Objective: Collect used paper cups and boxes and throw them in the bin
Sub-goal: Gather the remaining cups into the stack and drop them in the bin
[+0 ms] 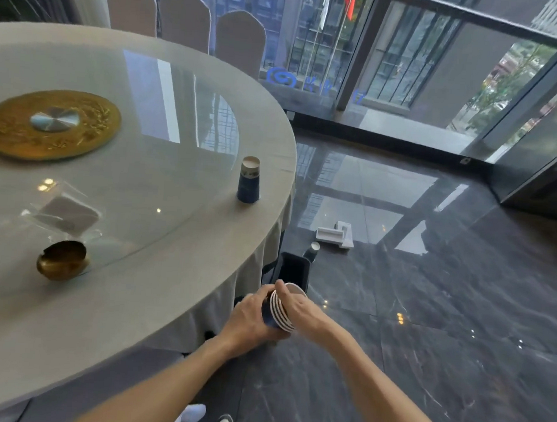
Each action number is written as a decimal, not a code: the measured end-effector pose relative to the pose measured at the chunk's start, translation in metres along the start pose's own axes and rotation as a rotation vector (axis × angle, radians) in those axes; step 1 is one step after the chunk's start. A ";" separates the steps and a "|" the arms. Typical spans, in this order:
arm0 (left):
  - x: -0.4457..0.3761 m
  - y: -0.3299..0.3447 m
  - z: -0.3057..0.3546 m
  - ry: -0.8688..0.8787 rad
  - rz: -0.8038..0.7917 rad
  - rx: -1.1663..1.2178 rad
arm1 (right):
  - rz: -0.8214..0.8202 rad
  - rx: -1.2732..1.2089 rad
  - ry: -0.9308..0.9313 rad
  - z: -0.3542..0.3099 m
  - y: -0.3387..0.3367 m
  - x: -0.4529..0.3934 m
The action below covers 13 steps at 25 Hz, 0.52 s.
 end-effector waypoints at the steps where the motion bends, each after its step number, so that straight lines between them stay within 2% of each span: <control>1: -0.004 -0.004 -0.002 -0.018 -0.005 0.022 | 0.030 0.024 -0.061 -0.008 -0.005 -0.005; 5: -0.041 -0.043 -0.006 -0.097 0.098 0.106 | 0.219 0.019 -0.296 -0.041 -0.047 -0.043; 9: -0.079 -0.089 0.008 -0.128 0.208 0.083 | 0.419 -0.008 -0.431 -0.084 -0.113 -0.086; 11: -0.096 -0.114 0.012 -0.140 0.281 0.061 | 0.391 0.075 -0.485 -0.107 -0.133 -0.115; 13: -0.109 -0.137 0.010 -0.191 0.377 0.087 | 0.295 0.331 -0.536 -0.131 -0.137 -0.147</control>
Point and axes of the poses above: each hand's wrist, its own x-axis away from the middle knuckle, its own y-axis out of the palm, z = x × y, the point moved 10 cm from there along -x, towards the middle knuckle, and after that the axes turned 2 degrees about -z, right-handed, at the moved point
